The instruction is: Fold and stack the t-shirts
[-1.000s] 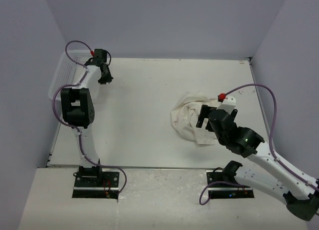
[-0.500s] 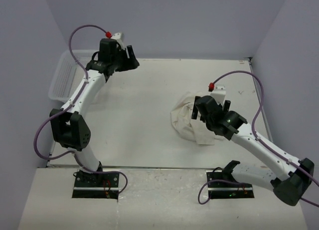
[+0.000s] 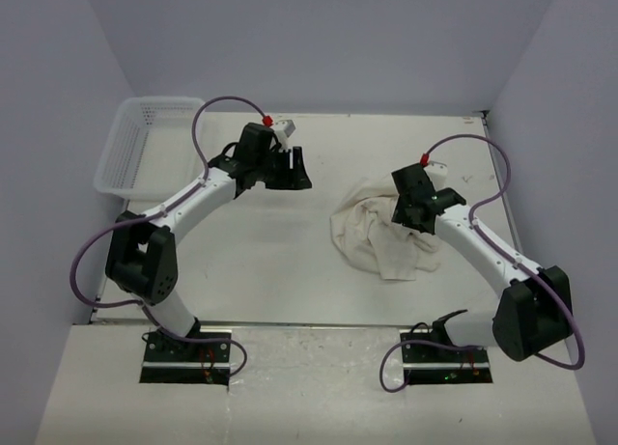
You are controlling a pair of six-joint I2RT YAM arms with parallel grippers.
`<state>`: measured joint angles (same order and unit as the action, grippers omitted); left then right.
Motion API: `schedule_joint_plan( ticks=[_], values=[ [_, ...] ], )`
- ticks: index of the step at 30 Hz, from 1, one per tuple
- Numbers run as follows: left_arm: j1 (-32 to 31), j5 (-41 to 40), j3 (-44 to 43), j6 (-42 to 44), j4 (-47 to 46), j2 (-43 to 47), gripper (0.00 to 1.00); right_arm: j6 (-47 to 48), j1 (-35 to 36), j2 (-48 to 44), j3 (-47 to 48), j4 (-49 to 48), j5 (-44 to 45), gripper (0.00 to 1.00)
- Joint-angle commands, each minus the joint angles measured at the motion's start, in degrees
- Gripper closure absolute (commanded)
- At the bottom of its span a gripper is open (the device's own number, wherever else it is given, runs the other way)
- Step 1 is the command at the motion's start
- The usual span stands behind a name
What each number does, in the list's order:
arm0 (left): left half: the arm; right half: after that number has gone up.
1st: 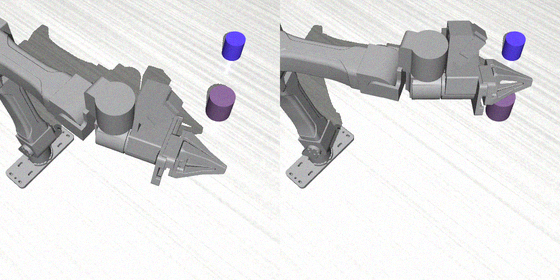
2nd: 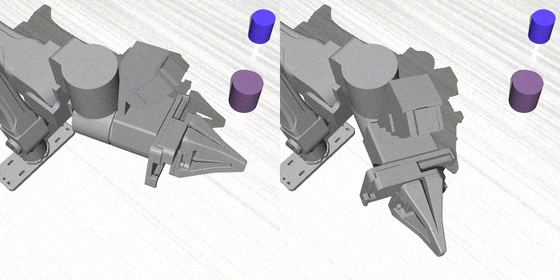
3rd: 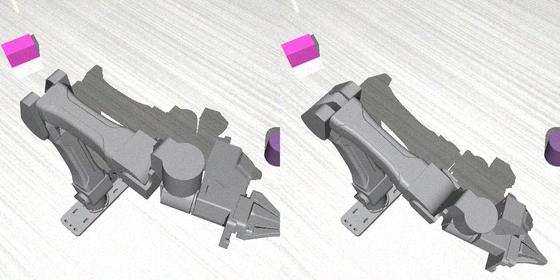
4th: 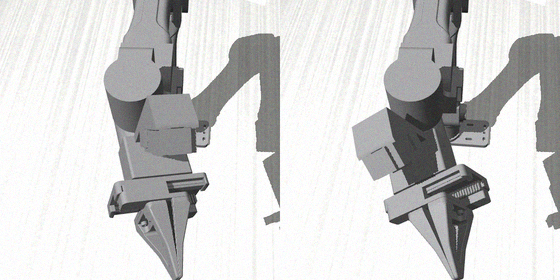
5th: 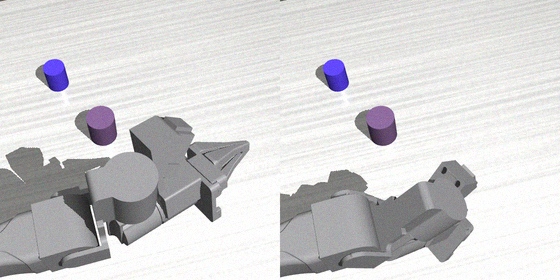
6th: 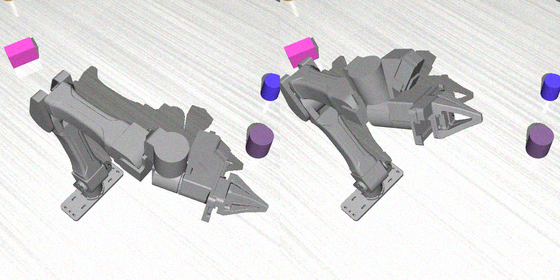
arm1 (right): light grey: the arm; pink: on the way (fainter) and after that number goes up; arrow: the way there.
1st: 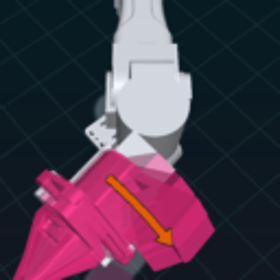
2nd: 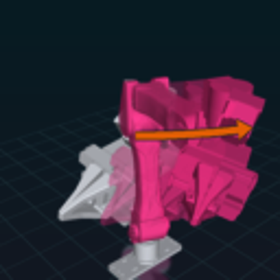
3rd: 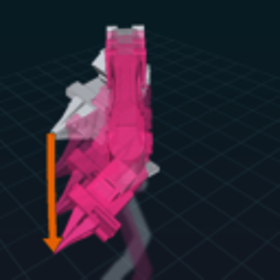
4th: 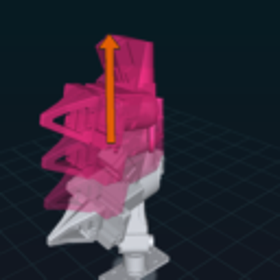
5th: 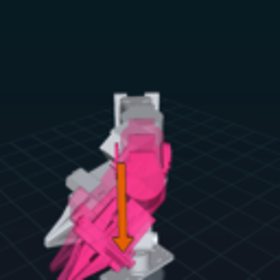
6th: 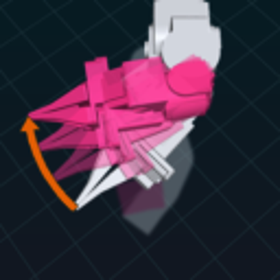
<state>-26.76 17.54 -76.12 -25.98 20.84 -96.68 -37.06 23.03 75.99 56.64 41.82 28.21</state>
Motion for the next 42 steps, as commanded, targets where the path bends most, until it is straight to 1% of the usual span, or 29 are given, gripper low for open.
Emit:
schedule_joint_plan(
  ticks=[1,5,10,14,16,18,26,30,34,35,40,42],
  values=[
    [-1.0,-0.8,1.1,0.0,-3.4,4.8,0.36,0.1,-1.7,0.2,-0.5,-3.4,-3.3,0.44],
    [-2.2,-0.9,1.8,0.1,-3.5,6.0,0.36,-0.7,-2.8,0.5,-2.4,-4.5,-4.3,0.46],
    [-3.6,-1.0,2.4,0.0,-3.5,7.2,0.36,-2.0,-4.3,-0.9,-6.6,-8.9,-7.7,0.48],
    [-3.9,-1.0,3.0,0.1,-3.6,7.6,0.36,-3.0,-4.7,-1.1,-8.5,-10.3,-7.9,0.49],
    [-4.0,-1.1,3.3,0.1,-3.7,7.9,0.36,-3.1,-5.0,-1.1,-9.2,-11.8,-8.4,0.54],
    [-4.0,-1.1,3.5,0.1,-3.8,8.0,0.36,-2.8,-5.2,-0.6,-9.4,-13.1,-9.3,0.57],
    [-4.8,-1.2,4.6,0.1,-4.1,8.3,0.36,-2.5,-5.4,3.4,-8.4,-16.2,-11.5,0.56],
    [-5.1,-1.3,5.4,0.0,-4.4,8.0,0.35,-1.8,-5.5,5.4,-7.9,-17.9,-12.0,0.59],
    [-5.5,-1.3,6.2,0.0,-4.8,7.7,0.35,-0.4,-5.4,6.6,-5.7,-18.2,-11.0,0.71],
    [-5.8,-1.4,6.6,-0.1,-5.2,7.6,0.34,-0.1,-5.5,6.6,-5.3,-18.2,-11.0,0.77],
    [-7.1,-2.1,8.5,-0.5,-6.1,7.5,0.34,1.2,-5.4,4.2,-3.6,-18.0,-10.5,0.79],
    [-8.2,-3.4,9.7,-0.7,-6.8,7.5,0.34,2.3,-5.4,2.2,-2.2,-17.1,-11.1,0.85]
  ],
)
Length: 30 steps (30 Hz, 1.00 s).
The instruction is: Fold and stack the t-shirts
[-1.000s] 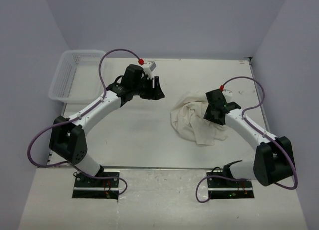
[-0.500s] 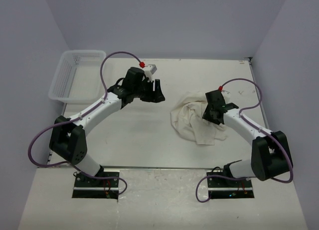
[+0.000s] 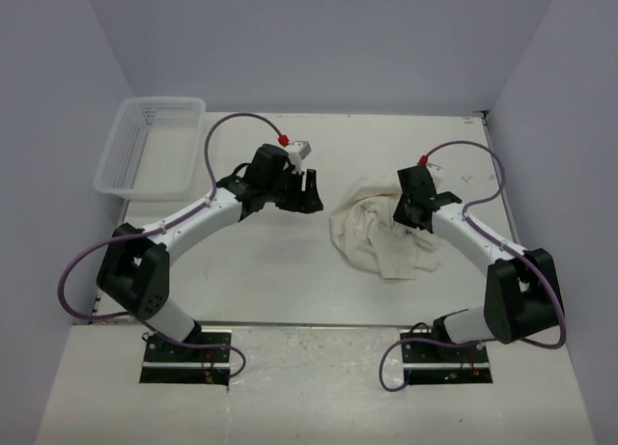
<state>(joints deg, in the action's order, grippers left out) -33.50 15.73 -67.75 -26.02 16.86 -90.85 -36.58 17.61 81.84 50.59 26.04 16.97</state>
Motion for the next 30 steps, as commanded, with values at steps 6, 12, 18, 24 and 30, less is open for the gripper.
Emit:
schedule_joint_plan(
  ticks=[6,12,18,24,30],
  values=[
    [-4.4,-6.1,3.8,-0.9,-4.0,0.5,0.34,7.6,1.4,-8.9,12.0,2.5,0.0,1.00],
    [-7.5,-6.2,3.9,-1.2,-4.5,-0.8,0.33,8.4,1.4,-12.9,14.5,7.4,0.9,1.00],
    [-11.7,-3.5,2.2,-2.1,-5.3,-4.5,0.32,7.1,1.4,-18.3,7.4,4.5,-4.9,0.50],
    [-13.6,0.4,-0.3,-3.9,-7.9,-10.2,0.33,7.1,1.4,-20.8,4.3,5.6,-4.8,0.47],
    [-14.1,0.3,-4.7,-3.8,-8.5,-16.5,0.35,7.0,1.4,-23.4,1.3,5.3,-6.1,0.46]
  ],
)
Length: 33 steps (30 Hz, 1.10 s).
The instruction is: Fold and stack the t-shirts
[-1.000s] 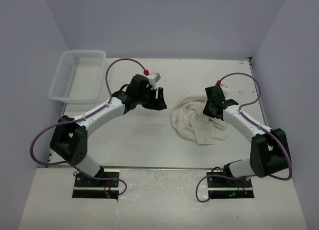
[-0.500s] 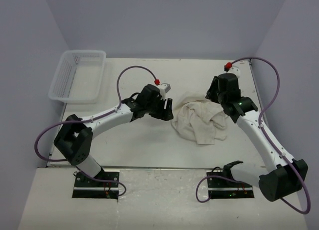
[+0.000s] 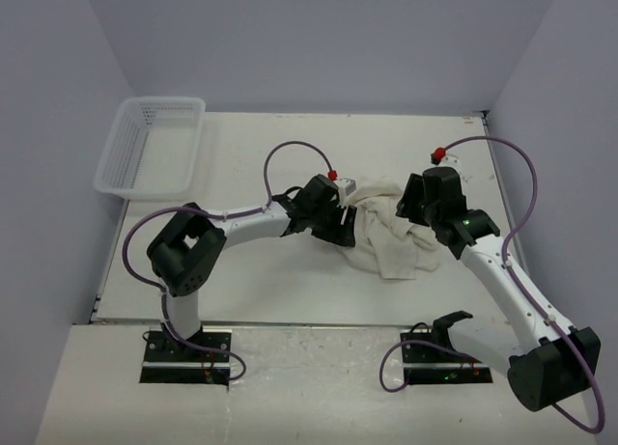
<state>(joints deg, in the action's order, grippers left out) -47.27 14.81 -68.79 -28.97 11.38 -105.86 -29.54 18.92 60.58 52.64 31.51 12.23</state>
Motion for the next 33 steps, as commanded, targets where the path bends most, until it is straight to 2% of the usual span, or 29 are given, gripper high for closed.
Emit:
schedule_joint_plan(
  ticks=[1,7,8,9,10,11,16,19,21,24,28,33],
  values=[
    [-0.4,1.3,-4.8,-0.7,-3.1,-2.8,0.35,0.0,0.1,-2.3,-1.0,-0.4,-1.7,0.46],
    [-0.4,1.2,-8.1,-0.6,-3.1,-6.7,0.42,-0.4,0.1,-3.2,-2.2,0.0,-2.0,0.46],
    [-0.3,1.4,-8.3,-0.6,-3.1,-7.1,0.59,-0.5,0.1,-3.3,-2.5,0.0,-2.2,0.47],
    [-0.4,1.7,-8.5,-0.5,-3.0,-7.5,0.71,-0.7,0.0,-3.5,-2.7,0.0,-2.5,0.47],
    [-0.3,1.6,-8.6,-0.5,-2.8,-7.5,0.95,-1.0,0.1,-3.6,-3.1,0.0,-2.6,0.47],
    [-0.3,1.4,-8.5,-0.4,-2.5,-7.4,1.00,-1.2,0.1,-3.7,-3.2,0.0,-2.7,0.48],
    [-0.2,-8.7,-6.4,1.5,2.2,-0.9,1.00,-2.4,1.0,-3.7,-5.2,-0.2,-5.8,0.58],
    [0.1,-14.5,-6.9,3.5,6.2,3.9,1.00,-3.3,4.0,-2.4,-6.4,-0.2,-5.4,0.59],
    [1.3,-17.0,-8.5,4.1,9.7,5.9,1.00,-4.3,6.6,-1.6,-7.0,-0.2,-4.8,0.55],
    [3.6,-18.2,-9.3,4.7,11.6,8.0,1.00,-6.0,10.1,0.2,-7.6,0.0,-3.9,0.48],
    [6.7,-18.1,-9.3,5.1,12.4,9.2,1.00,-7.6,12.1,1.6,-8.5,0.8,-2.8,0.48],
    [9.0,-17.4,-8.6,5.5,12.4,8.2,1.00,-8.6,13.7,1.1,-12.4,-3.3,-7.5,0.51]
  ],
)
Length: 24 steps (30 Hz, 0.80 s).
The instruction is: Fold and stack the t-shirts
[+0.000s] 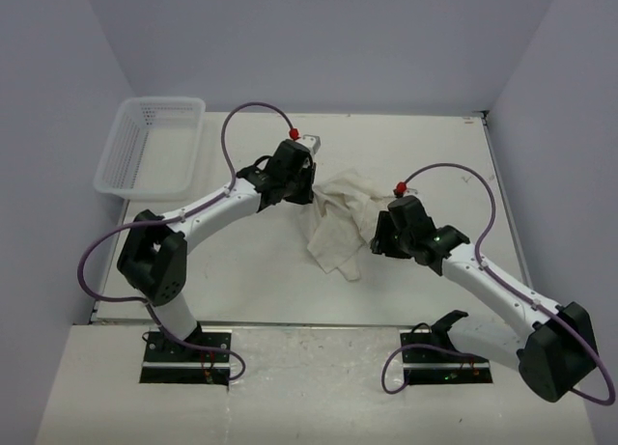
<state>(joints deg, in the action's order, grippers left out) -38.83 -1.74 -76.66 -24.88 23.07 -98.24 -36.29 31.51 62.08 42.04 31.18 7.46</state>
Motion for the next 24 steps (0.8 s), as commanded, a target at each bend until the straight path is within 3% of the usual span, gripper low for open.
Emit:
schedule_joint_plan(
  ticks=[1,14,15,20,21,24],
  values=[
    [0.7,-0.6,-0.4,1.4,0.5,0.3,1.00,-1.9,1.5,0.1,-2.6,-3.6,-3.2,0.52],
    [0.8,0.9,1.7,1.2,-1.4,-3.9,1.00,-3.0,11.9,14.2,4.7,-5.1,-2.0,0.53],
    [0.9,0.6,1.8,1.2,-1.3,-3.9,0.89,-3.3,12.0,14.6,5.0,-4.8,-1.8,0.53],
    [0.9,-1.4,2.8,1.2,-0.8,-2.8,0.65,-4.6,12.0,14.9,3.4,-4.4,0.5,0.52],
    [0.9,-1.9,2.9,1.2,-0.7,-2.7,0.56,-4.7,11.9,14.6,2.4,-4.5,0.5,0.52],
    [0.9,-2.4,3.2,1.2,-0.3,-1.3,0.49,-5.5,12.1,13.9,0.9,-4.6,0.5,0.54]
  ],
)
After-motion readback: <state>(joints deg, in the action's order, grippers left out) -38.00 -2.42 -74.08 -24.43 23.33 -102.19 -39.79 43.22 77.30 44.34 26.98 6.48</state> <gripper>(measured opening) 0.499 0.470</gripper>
